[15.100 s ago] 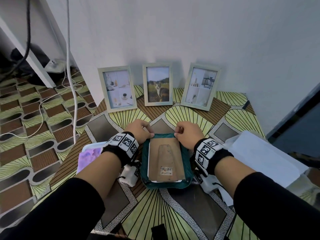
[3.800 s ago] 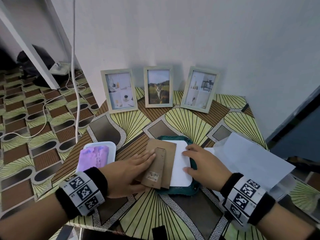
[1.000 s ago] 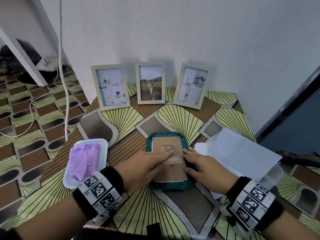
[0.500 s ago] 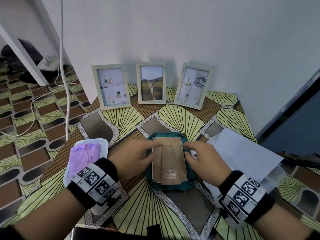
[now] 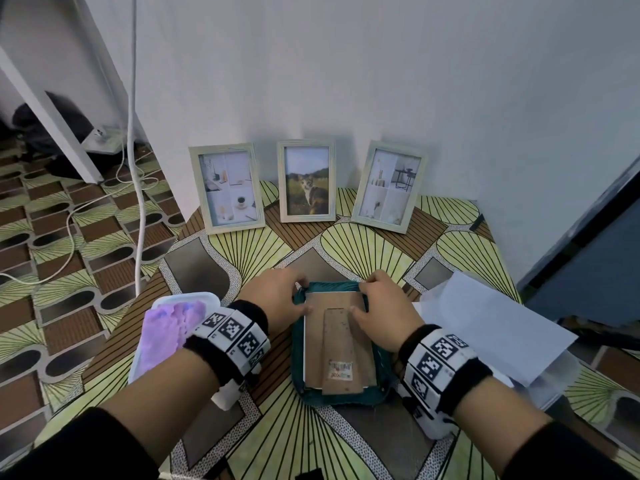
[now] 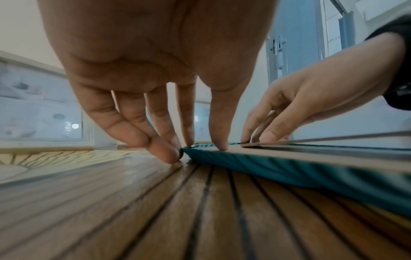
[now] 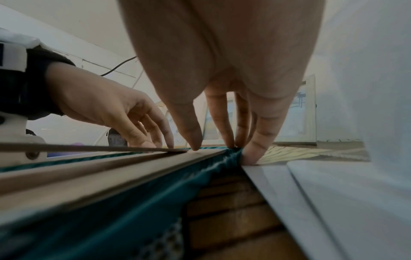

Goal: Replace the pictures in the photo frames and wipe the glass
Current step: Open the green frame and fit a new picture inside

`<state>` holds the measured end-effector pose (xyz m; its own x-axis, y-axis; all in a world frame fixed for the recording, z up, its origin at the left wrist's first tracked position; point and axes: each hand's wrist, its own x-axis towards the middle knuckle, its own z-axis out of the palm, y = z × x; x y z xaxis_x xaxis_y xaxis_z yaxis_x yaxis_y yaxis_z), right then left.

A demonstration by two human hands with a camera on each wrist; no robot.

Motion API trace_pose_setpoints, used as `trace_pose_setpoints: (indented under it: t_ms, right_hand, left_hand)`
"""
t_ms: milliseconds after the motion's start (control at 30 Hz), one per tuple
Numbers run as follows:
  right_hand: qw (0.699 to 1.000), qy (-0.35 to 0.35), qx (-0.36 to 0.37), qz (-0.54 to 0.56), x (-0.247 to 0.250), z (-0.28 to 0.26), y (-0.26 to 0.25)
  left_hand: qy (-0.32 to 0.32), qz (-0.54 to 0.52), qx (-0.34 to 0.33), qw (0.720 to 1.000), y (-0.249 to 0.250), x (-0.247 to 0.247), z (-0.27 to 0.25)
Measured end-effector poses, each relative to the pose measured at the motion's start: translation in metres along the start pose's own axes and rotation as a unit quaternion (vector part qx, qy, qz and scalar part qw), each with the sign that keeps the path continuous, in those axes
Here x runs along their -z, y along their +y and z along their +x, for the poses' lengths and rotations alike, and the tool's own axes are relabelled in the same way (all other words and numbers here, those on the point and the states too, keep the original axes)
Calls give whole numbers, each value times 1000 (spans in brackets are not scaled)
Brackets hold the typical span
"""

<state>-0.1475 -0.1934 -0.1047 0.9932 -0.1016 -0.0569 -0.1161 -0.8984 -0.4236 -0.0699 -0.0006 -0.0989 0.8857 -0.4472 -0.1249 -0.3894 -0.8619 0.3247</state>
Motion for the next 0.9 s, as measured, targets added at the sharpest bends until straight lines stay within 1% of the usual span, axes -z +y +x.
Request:
trace_pose_setpoints:
  t_ms: [133,267,433,633,900]
  right_hand:
    - [999,24,3,24,-6,0,-1]
    - [998,36,-10,52,-6,5,-2]
    - [996,39,-29,77,-5,10,2]
    - [994,39,-50,92,-5,14,4]
    - [993,27,-44,109,-4,13,6]
  left_hand:
    - [-17,-37,10,999,-10,-2,-5]
    - [-27,-80,24,996,-15,-1,-7]
    - [-42,-84,19,995,-14,1,-1]
    - [-55,-113,28,992,-15,3,5]
    - [-88,-99,14,991,-17,6,9]
